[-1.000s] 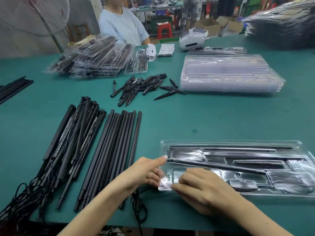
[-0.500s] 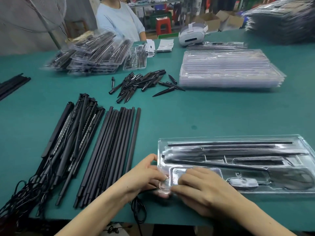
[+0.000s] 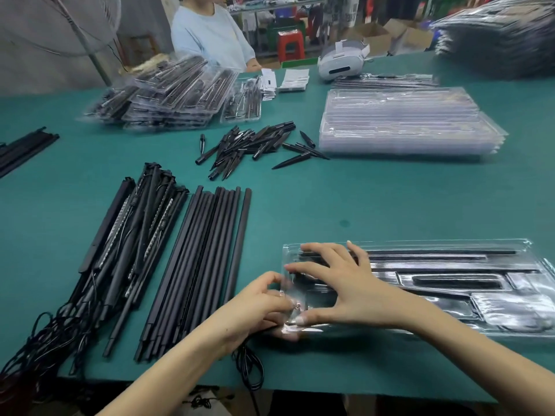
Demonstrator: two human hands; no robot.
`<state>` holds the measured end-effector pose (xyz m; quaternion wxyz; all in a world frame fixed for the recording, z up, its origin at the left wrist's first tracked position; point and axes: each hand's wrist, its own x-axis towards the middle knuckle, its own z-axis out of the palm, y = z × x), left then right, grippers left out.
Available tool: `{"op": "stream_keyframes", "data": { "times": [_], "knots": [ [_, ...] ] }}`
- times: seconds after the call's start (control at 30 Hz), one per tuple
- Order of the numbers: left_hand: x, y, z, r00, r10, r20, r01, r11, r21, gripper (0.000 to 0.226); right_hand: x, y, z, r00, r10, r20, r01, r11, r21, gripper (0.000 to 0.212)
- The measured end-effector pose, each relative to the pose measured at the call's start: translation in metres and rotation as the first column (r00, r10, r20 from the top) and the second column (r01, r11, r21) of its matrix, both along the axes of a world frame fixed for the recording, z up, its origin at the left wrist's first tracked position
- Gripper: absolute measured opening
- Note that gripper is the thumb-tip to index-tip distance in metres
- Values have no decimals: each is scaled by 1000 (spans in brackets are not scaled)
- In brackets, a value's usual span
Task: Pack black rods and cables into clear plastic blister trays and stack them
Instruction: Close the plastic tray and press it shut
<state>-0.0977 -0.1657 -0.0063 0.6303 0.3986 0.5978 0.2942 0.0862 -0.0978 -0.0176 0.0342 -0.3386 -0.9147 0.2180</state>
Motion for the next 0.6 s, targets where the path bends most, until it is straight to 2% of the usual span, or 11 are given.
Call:
{"op": "stream_keyframes", "data": {
  "times": [0.17,0.23,0.33,0.43,0.6],
  "knots": [
    [-1,4,6,989,-98,-108,100,995,9,27,-3,4,0,994,-78,-76,77,997,-24,58],
    [-1,5,6,983,-132,-130,135,991,13,24,-4,7,-2,992,-110,-61,110,994,-3,61],
    [-3,4,4,987,-153,-59,149,987,-67,32,-6,7,-2,987,-154,-50,150,985,-83,74],
    [-4,2,2,988,-142,57,149,980,-130,43,-9,8,-2,987,-158,-3,157,984,-84,78],
    [2,0,0,986,-112,122,125,987,-103,33,-20,18,3,978,-176,109,181,983,-40,94]
  ]
}}
